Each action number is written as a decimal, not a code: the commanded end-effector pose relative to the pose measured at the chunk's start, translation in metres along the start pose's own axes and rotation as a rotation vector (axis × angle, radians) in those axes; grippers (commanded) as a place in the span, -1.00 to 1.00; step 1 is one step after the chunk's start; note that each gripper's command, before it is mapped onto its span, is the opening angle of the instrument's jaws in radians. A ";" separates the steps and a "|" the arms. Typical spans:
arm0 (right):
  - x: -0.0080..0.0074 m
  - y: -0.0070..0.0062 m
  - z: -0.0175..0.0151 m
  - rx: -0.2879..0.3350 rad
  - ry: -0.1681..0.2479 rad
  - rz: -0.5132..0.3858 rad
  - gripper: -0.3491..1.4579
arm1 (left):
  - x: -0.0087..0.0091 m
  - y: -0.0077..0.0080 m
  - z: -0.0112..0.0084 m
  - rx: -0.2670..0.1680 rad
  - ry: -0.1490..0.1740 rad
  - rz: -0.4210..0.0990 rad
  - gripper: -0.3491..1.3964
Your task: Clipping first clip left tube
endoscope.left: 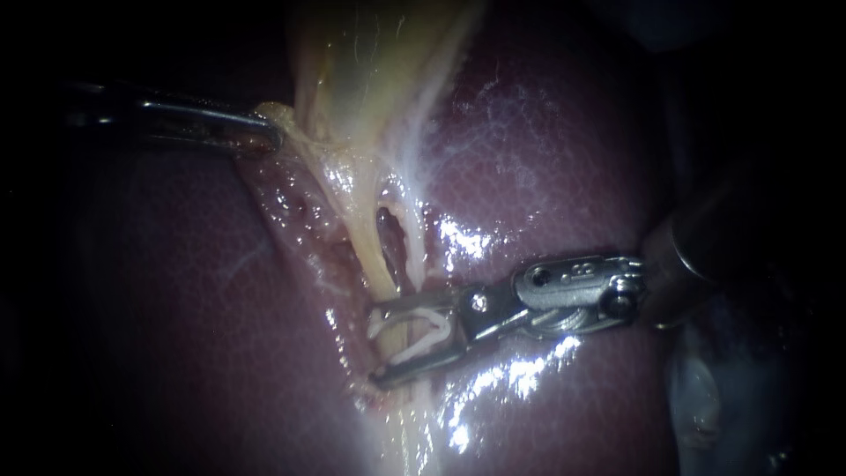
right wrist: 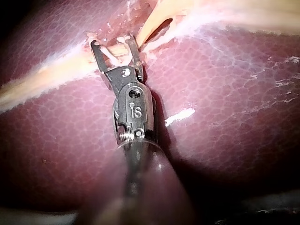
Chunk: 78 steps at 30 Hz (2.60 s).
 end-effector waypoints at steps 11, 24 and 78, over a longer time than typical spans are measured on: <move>0.0030 -0.0024 -0.0013 0.016 0.036 0.015 -0.07 | 0.0000 0.0000 -0.0001 0.000 0.000 0.000 -1.00; 0.0081 -0.0053 -0.0075 0.057 0.100 0.048 -0.07 | 0.0001 0.0001 -0.0001 0.001 0.000 0.000 -1.00; -0.0014 0.0009 0.0004 0.343 0.148 0.303 -0.07 | 0.0003 0.0002 0.0000 0.001 0.000 0.001 -1.00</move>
